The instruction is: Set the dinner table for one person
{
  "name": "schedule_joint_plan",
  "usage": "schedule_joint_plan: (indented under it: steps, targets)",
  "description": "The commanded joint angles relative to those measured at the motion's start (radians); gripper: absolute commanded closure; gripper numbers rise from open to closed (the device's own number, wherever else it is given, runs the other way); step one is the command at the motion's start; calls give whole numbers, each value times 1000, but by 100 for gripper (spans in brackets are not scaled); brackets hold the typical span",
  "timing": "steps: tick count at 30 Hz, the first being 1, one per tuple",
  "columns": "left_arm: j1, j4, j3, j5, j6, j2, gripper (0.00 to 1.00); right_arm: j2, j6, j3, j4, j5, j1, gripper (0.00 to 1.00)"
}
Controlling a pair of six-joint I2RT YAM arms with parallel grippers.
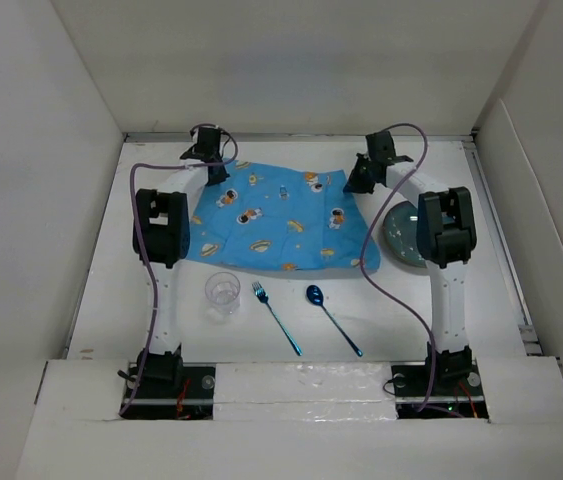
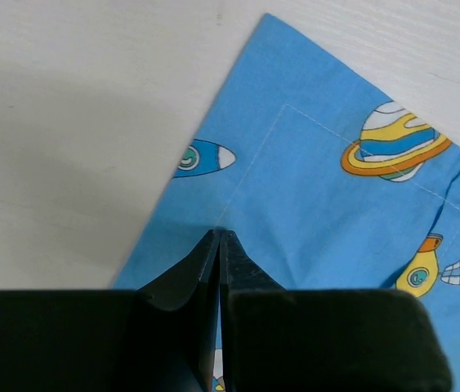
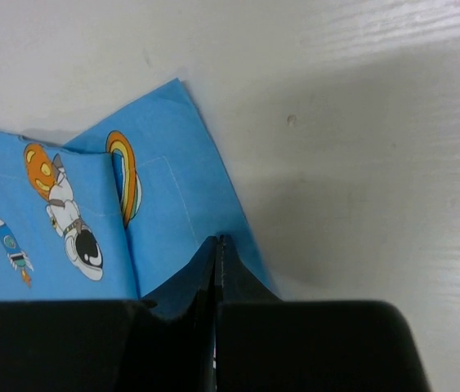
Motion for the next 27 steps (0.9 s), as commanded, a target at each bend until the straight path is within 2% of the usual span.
schedule_joint_plan:
  steps: [1, 4, 8, 13, 14, 15, 16, 17, 18, 19, 21, 22, 24, 27]
  targets:
    - [61, -3, -67, -22, -27, -71, 100, -71, 20, -75, 92, -34, -9, 100]
    - [106, 2, -79, 31, -47, -76, 100, -127, 20, -112, 155, 17, -18, 100]
    - [181, 22, -102, 91, -81, -76, 100, -166, 12, -108, 135, 62, -60, 100]
    - [193, 28, -77, 134, -104, -67, 100, -158, 5, -78, 130, 68, -80, 100]
    - [193, 40, -79, 187, -111, -71, 100, -129, -3, -55, 89, 68, -80, 100]
    - [193, 49, -87, 195, -120, -76, 100, -106, -30, -15, 45, 70, -66, 96]
    - [193, 55, -87, 195, -119, -80, 100, -76, -52, 35, -10, 89, -55, 84]
    - [193, 59, -84, 192, -116, -87, 100, -49, -66, 141, -122, 105, -32, 57]
    - [184, 57, -81, 197, -110, -88, 100, -11, -90, 170, -161, 126, -22, 47]
    - [184, 54, -73, 203, -95, -85, 87, -5, -97, 180, -176, 129, -21, 42]
    - [184, 49, -76, 217, -94, -84, 67, -28, -81, 114, -131, 119, -8, 40]
    - [184, 57, -86, 226, -88, -84, 45, -38, -77, 73, -97, 62, -8, 40]
    - [184, 48, -86, 246, -82, -74, 33, -43, -60, -1, -31, 1, -18, 40]
    - [184, 37, -95, 272, -70, -64, 31, -29, -54, -41, -29, -59, -18, 40]
